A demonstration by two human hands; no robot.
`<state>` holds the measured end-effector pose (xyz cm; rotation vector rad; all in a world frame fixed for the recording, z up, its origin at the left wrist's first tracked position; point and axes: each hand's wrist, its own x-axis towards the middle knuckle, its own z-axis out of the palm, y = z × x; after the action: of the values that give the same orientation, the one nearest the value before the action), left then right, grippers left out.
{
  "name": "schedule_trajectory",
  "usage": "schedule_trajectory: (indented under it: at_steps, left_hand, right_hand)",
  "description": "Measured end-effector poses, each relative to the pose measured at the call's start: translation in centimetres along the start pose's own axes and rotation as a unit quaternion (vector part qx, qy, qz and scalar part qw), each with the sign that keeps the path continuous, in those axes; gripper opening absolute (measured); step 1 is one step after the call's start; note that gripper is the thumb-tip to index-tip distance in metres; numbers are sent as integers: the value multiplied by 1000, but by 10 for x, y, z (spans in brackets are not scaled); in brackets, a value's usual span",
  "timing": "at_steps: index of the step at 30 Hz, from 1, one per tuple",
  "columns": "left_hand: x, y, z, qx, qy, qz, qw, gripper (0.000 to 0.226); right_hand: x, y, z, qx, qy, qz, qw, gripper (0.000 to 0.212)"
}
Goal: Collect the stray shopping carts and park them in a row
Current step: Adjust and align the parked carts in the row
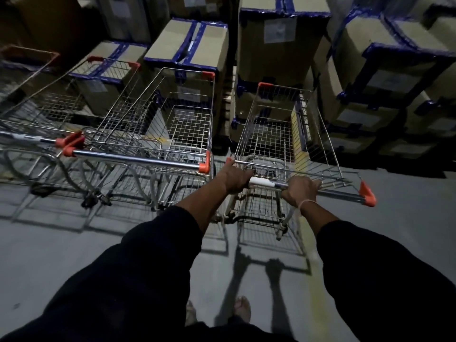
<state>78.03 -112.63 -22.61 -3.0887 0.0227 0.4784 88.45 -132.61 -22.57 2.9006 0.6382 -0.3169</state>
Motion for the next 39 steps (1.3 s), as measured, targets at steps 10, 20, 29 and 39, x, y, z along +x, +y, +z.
schedule_trajectory:
  at_steps: [10,20,29,39]
  left_hand:
    - [-11,-8,13,24,48,-53,997,31]
    - [-3,-10,25,-5,56,-47,997,46]
    - [0,-6,24,-43,80,-49,995,48]
    - [-6,-14,22,-62,70,-51,994,27]
  right_hand:
    - [8,-14,8,-16,36,-13,999,19]
    - [15,-12,3,-57,4,-10,998,21]
    - [26,-4,-8,-70,-10,-35,997,21]
    - [30,-12,-1,-78,-2,-31,996,33]
